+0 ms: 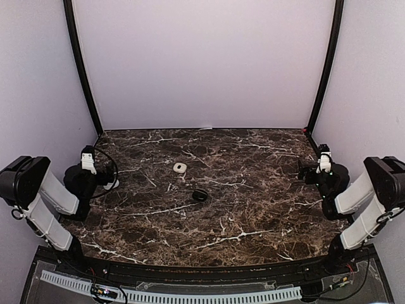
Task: Insert the wireless bluetooth earbuds into the charging case
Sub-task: Reset both arms
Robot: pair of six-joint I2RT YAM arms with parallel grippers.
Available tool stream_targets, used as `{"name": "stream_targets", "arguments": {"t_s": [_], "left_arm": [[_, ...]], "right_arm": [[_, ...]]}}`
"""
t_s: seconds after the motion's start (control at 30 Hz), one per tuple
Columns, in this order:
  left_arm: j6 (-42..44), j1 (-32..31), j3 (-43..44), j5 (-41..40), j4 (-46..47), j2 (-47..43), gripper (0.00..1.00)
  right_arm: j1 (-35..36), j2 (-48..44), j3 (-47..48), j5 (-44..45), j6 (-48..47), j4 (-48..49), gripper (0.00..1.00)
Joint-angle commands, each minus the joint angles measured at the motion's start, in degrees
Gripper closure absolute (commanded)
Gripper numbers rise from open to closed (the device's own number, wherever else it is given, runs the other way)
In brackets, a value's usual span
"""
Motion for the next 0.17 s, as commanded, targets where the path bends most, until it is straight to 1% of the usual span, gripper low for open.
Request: {"name": "stream_targets", "arguments": {"t_s": [0.0, 0.13], "left_arm": [[-0.4, 0.3, 0.3, 0.6, 0.9, -0.6, 0.01], [-0.3, 0.3, 0.3, 0.6, 0.9, -0.6, 0.01]], "right_arm": [[-0.1, 0.1, 0.9, -0.3, 0.2, 3.0, 0.01], [-0.2, 0.0, 0.7, -0.2, 0.1, 3.2, 0.01]]}}
